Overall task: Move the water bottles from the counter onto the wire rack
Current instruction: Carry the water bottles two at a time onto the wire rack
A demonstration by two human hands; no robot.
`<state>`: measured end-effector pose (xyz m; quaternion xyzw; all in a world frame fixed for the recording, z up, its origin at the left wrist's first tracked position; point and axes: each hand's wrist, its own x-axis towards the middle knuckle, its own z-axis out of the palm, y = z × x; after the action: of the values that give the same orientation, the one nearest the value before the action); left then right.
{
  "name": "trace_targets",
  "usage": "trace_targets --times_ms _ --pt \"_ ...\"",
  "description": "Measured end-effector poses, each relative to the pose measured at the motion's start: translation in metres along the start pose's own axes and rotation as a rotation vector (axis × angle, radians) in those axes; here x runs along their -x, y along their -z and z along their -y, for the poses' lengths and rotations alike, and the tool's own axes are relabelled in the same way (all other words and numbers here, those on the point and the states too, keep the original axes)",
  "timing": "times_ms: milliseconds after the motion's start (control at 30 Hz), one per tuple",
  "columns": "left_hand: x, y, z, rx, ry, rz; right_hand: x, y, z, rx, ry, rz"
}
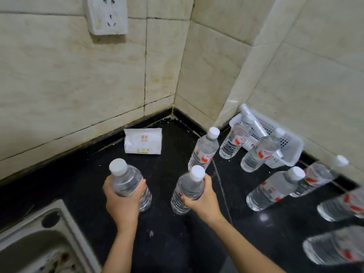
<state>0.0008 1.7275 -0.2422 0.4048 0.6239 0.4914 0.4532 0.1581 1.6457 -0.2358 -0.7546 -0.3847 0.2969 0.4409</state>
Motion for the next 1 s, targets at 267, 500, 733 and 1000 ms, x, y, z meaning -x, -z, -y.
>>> trace_targets --times_ms 267,500,733,1000 --pt "0.062 0.010 -0.005 -0.045 0.024 0.141 0.051 0.039 -0.026 -0.003 -0.076 -0.060" --pt "0.118 -0.003 -0.006 -0.092 -0.014 0.403 0.124 0.110 -0.061 -0.161 -0.185 -0.374" --pt "0.201 -0.018 -0.003 -0.154 -0.138 0.699 0.203 0.171 -0.080 -0.173 -0.193 -0.593" --pt "0.338 -0.008 0.009 -0.132 -0.238 0.901 0.360 0.223 -0.131 -0.269 -0.233 -0.803"
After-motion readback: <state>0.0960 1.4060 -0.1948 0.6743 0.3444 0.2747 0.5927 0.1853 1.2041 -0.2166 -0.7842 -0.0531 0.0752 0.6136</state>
